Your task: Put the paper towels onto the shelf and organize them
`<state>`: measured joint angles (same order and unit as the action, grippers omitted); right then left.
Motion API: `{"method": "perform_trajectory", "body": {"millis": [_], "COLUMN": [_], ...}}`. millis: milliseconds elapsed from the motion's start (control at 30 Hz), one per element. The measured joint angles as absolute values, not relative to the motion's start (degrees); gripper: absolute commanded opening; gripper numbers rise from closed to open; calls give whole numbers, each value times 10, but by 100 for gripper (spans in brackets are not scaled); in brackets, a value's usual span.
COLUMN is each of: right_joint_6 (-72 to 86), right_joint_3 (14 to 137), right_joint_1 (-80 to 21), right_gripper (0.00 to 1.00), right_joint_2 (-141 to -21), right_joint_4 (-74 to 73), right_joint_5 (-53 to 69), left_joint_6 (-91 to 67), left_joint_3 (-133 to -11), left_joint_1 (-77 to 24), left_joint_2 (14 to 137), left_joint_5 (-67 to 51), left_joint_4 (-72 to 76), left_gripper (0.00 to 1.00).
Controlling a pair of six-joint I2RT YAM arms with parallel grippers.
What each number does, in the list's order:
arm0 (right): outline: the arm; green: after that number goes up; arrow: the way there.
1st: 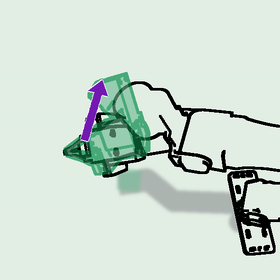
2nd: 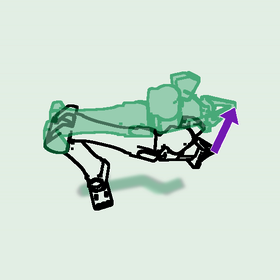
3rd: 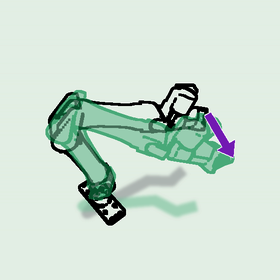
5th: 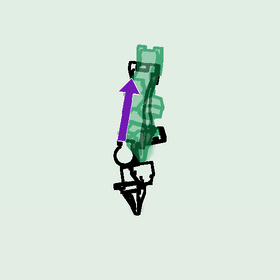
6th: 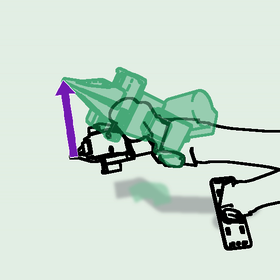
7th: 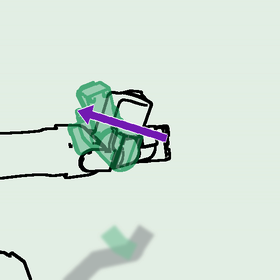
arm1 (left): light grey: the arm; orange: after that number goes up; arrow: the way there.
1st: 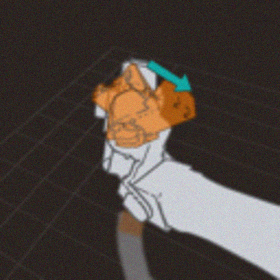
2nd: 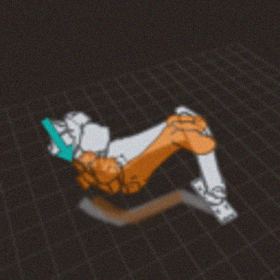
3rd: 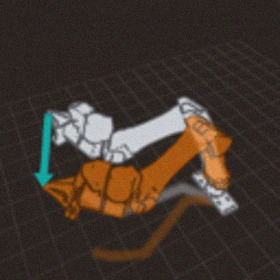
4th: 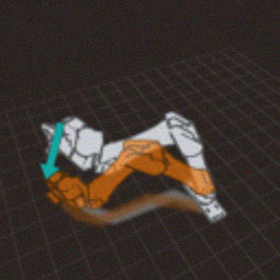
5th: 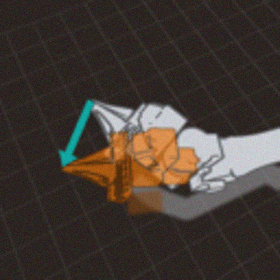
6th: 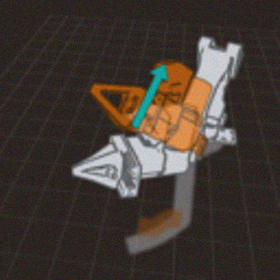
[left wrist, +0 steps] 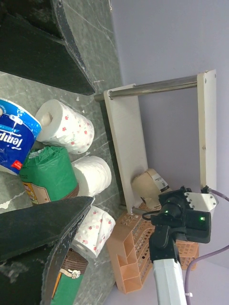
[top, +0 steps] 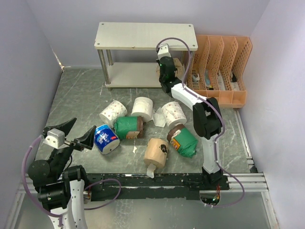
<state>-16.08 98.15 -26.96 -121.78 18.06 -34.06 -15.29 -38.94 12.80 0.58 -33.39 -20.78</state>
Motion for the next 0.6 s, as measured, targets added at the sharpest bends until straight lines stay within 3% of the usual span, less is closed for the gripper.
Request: {"method": "perform_trajectory", "body": {"millis": [500, 567, 600], "right_joint_6": [-296, -298, -299], "right_joint_3": [1002, 1002, 1002], "right_joint_1": [-280, -285, -287], "right_gripper": [2, 16, 28], "right_joint_2": [-1280, -1285, -1287], "right_joint_4": [356, 367, 373], "right_joint_5": [-407, -411, -415], "left_joint_6": [-153, -153, -153], "left_joint_3": [-389, -389, -389], "left_joint_1": [128, 128, 128], "left_joint_2": [6, 6, 6], "left_joint_5": [-334, -334, -334], "left_joint_4": [-208, -207, -207], "left_gripper": [99, 99, 99]}}
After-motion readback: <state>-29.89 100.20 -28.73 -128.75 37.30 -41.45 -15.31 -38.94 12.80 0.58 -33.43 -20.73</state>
